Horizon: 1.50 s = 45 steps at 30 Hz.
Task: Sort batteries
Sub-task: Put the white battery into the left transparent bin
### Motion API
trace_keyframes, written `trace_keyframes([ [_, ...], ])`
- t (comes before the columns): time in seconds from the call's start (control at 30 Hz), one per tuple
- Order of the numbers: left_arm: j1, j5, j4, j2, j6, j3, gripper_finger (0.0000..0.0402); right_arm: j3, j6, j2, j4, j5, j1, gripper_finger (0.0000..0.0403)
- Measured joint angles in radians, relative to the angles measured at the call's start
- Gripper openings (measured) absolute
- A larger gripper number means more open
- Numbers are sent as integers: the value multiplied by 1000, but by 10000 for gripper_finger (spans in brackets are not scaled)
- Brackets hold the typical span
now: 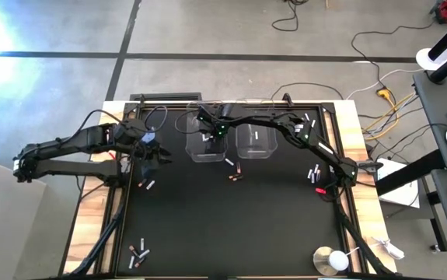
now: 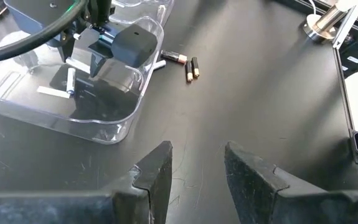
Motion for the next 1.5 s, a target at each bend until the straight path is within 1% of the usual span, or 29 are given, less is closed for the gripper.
trace_keyframes([
  [0.23,0,0,0,0,0,0,127,25,16,0,-11,-35,14,196],
  [0.43,0,0,0,0,0,0,127,42,43,0,41,-51,22,196],
  [0.73,0,0,0,0,0,0,127,-4,68,2,106,-40,17,196],
  [1.17,0,1,0,0,0,0,127,-35,66,2,111,-41,15,197],
  [1.5,0,1,0,-3,0,0,127,-37,87,2,103,-45,18,230],
])
